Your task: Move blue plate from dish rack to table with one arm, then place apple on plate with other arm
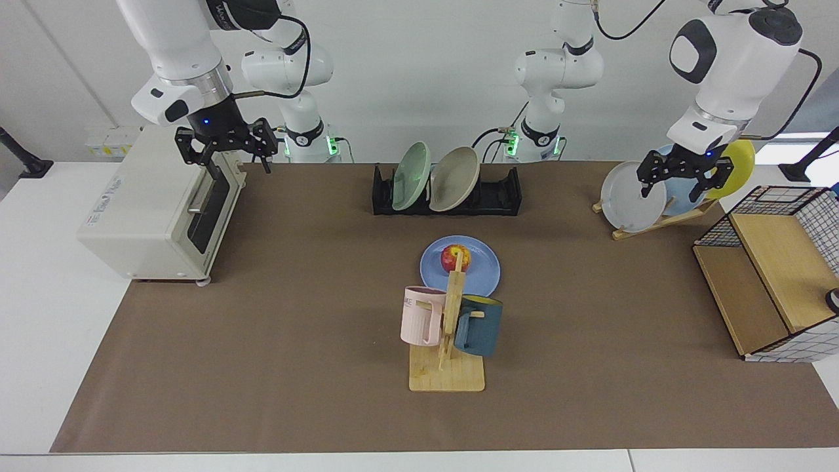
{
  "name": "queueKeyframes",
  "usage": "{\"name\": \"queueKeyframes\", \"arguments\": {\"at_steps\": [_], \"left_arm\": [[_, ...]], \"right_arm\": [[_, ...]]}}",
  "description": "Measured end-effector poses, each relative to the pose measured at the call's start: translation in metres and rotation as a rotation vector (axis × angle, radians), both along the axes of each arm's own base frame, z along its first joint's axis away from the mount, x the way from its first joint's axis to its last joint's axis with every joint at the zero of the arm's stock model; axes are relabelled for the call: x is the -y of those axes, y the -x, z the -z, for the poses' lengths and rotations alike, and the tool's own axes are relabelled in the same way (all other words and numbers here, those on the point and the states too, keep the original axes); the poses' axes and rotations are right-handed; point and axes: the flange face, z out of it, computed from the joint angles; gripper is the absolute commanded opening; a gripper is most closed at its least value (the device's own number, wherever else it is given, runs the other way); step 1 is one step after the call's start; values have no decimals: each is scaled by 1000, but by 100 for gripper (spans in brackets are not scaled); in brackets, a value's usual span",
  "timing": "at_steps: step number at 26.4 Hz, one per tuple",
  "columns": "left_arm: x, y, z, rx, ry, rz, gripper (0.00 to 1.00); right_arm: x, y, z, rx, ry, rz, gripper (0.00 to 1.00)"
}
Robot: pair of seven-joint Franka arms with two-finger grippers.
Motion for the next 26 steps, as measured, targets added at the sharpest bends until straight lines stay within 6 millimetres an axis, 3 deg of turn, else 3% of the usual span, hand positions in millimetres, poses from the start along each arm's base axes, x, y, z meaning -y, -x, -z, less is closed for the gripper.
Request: {"name": "queueKeyframes", "arguments": {"at_steps": [8,20,26], "left_arm": [[4,-1,-2,4,1,-7,100],[65,-5,-59,41,17,-87,100],[64,-11,-60,34,15,-100,100]], "right_arm": [[29,-2,4,-1,0,53,100],[26,-2,4,-1,0,47,100],[26,-2,5,-2,0,48,100]]}}
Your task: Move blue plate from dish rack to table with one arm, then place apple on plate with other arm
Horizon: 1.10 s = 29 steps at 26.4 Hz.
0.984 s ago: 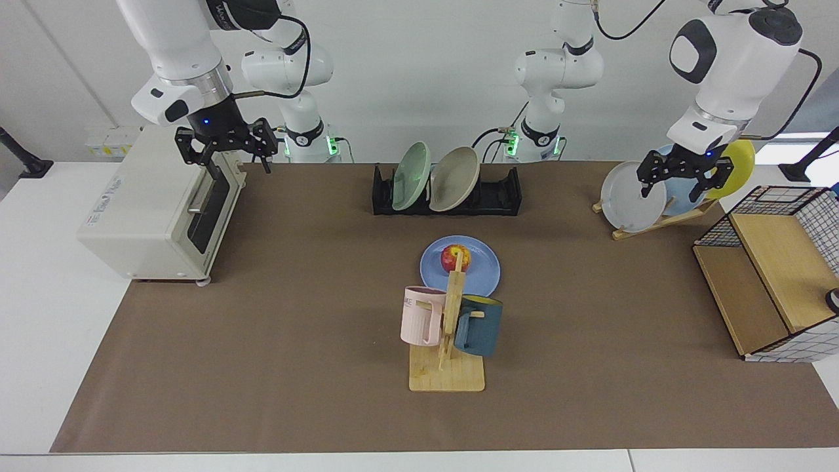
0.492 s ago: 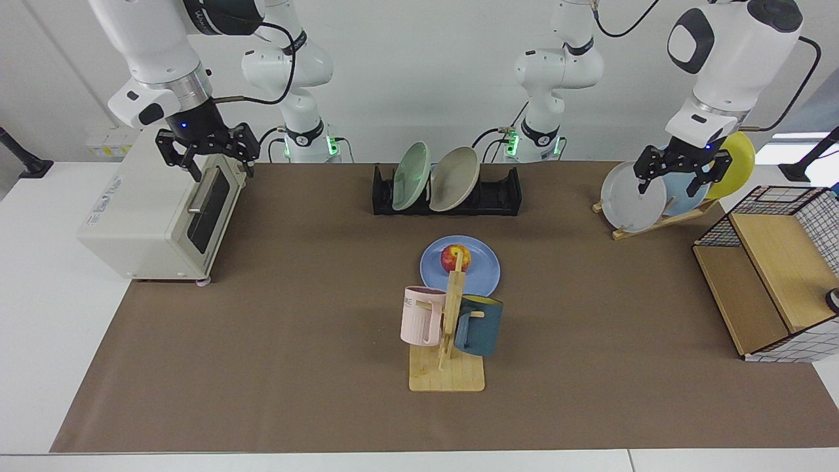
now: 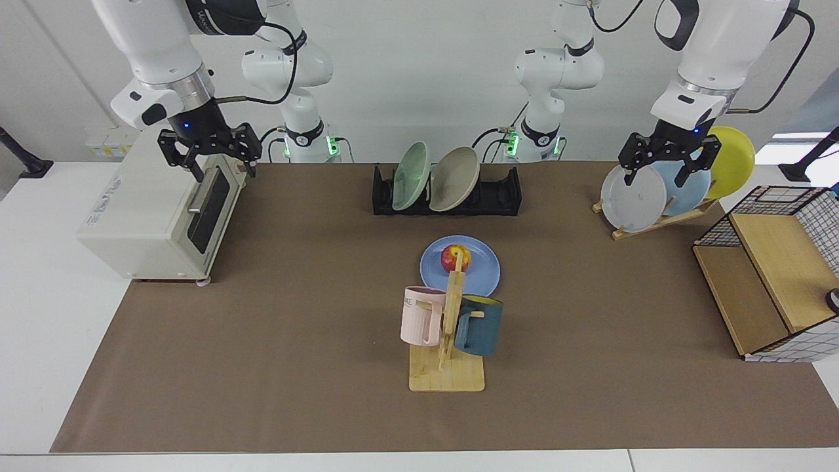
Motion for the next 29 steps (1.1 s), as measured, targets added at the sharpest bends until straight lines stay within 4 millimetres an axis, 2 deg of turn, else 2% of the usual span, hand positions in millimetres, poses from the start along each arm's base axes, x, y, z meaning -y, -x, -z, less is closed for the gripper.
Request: {"name": "queueKeyframes", "arguments": {"at_steps": [9,17,29], "left_arm": [[-25,0,3,-17,-1,-88,100],[2,-8,2,-42,-8,-52,100],[-4,-13,8,-64,-12,16,100]], "right_arm": [[0,0,0,0,0,0,100],[0,0,0,0,0,0,100],[0,0,0,0,0,0,100]]}}
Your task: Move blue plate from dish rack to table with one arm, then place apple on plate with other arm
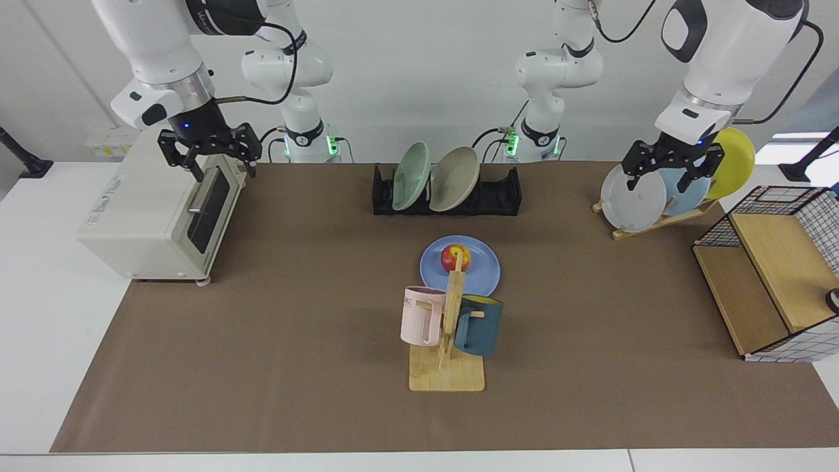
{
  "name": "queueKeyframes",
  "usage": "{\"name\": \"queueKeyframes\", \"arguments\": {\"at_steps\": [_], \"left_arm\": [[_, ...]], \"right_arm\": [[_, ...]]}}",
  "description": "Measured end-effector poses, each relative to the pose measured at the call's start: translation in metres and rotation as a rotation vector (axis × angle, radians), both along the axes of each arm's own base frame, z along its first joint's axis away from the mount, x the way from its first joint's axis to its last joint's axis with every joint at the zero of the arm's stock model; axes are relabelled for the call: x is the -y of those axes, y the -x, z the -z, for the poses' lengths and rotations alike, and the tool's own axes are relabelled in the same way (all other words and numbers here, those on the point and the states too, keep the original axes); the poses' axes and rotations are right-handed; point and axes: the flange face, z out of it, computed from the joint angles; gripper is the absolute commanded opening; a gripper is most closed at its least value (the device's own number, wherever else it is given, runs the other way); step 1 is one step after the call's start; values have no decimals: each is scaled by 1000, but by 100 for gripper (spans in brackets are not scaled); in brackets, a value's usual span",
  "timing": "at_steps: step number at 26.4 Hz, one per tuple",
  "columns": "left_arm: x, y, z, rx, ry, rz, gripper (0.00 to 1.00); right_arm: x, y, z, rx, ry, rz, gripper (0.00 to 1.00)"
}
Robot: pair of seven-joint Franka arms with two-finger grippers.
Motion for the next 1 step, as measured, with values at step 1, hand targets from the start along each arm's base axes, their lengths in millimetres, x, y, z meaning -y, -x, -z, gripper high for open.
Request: {"name": "queueKeyframes", "arguments": {"at_steps": [1], "left_arm": [[-1,0,0,0,1,0,100]], "right_arm": [[0,0,0,0,0,0,100]]}}
